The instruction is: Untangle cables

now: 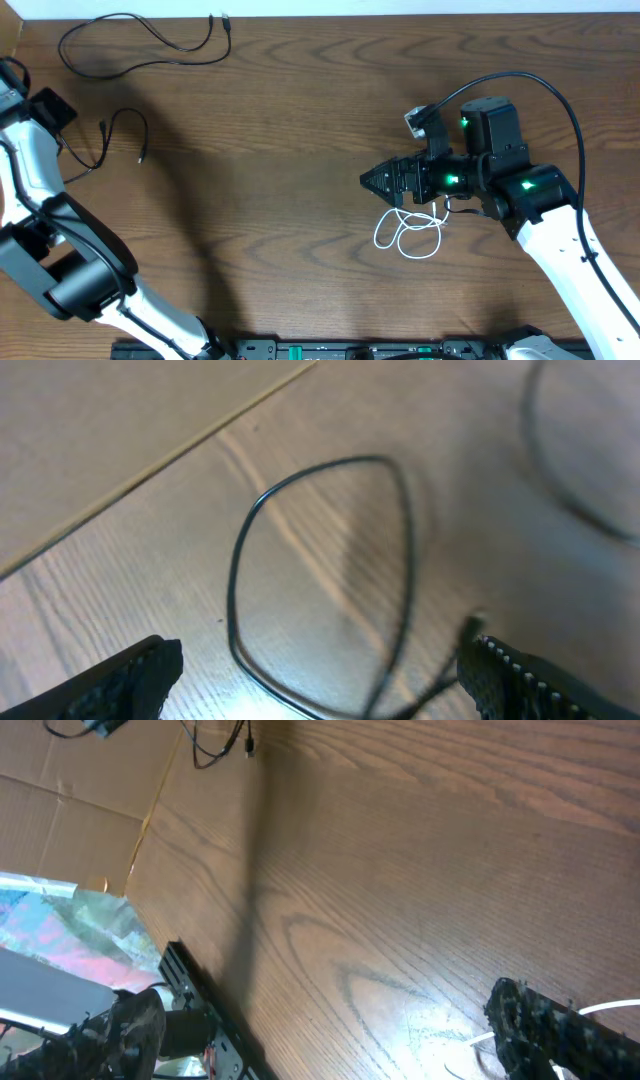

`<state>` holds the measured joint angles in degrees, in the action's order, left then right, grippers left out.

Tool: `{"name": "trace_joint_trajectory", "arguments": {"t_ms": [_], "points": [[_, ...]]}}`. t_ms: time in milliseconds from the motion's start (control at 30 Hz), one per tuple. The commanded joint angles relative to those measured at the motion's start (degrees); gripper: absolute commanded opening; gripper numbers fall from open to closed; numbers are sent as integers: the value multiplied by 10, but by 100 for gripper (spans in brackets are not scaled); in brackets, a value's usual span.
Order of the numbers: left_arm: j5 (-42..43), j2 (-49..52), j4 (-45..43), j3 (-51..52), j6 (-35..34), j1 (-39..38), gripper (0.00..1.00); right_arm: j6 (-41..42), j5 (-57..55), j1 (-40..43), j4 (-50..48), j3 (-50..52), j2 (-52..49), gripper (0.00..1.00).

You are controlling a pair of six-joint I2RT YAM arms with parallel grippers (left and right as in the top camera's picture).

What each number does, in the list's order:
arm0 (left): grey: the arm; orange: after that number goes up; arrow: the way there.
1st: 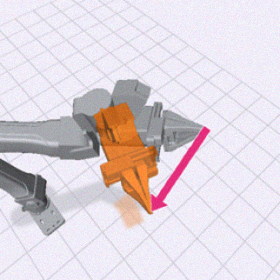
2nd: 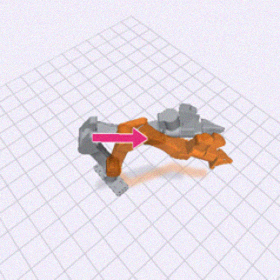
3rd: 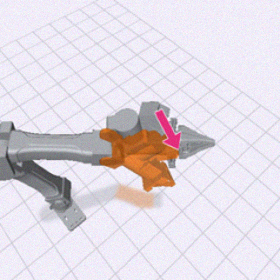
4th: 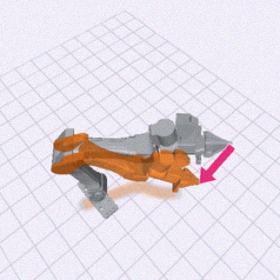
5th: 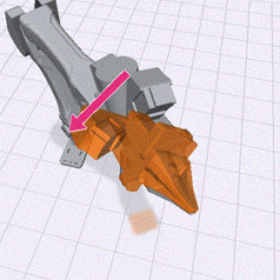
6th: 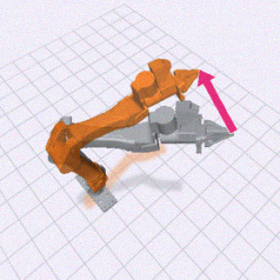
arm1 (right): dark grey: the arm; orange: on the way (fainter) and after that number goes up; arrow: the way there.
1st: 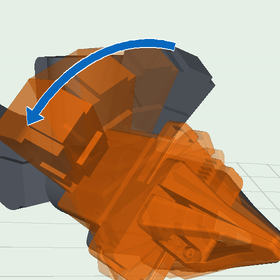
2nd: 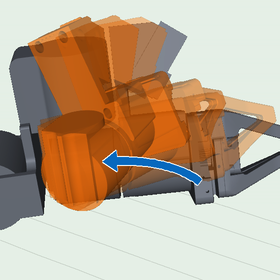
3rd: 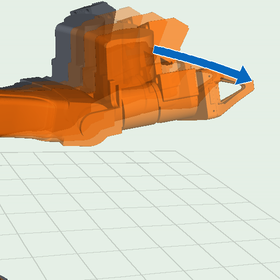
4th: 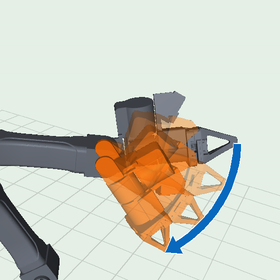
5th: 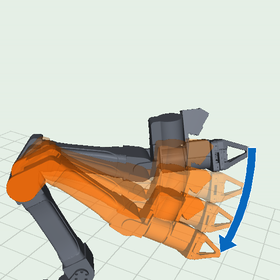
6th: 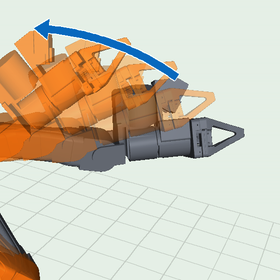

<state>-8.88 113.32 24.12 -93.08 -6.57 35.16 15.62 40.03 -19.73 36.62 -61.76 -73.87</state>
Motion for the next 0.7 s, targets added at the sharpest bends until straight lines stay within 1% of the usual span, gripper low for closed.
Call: {"name": "trace_joint_trajectory", "arguments": {"t_ms": [0,33,67,100,133,200,267,333,433,467,500,600,667], "points": [[138,-18,7,1,3,-21,94,-12,-1,1,2,-3,1,99],[173,-21,8,1,3,-26,94,-12,-1,1,3,-3,1,99],[243,-22,15,1,3,-37,94,-11,0,1,5,-3,1,99],[273,-21,24,1,3,-44,94,-11,0,1,7,-3,1,99],[295,-21,34,1,3,-51,94,-12,0,1,9,-3,1,99],[302,-17,47,3,3,-69,94,-12,0,1,10,-3,1,99],[294,-11,48,10,3,-89,95,-12,0,1,11,-3,1,99],[229,2,55,20,4,-117,95,-12,0,1,11,-3,1,99],[137,17,70,27,7,-136,95,-12,0,1,14,-3,1,99],[120,21,71,29,12,-138,95,-12,0,1,15,-3,1,99],[109,25,71,30,16,-140,95,-12,0,1,17,-3,1,99],[110,43,71,33,17,-140,94,-16,-1,1,22,-3,1,99],[110,56,71,33,21,-140,91,-16,0,1,21,-3,1,99]]}}
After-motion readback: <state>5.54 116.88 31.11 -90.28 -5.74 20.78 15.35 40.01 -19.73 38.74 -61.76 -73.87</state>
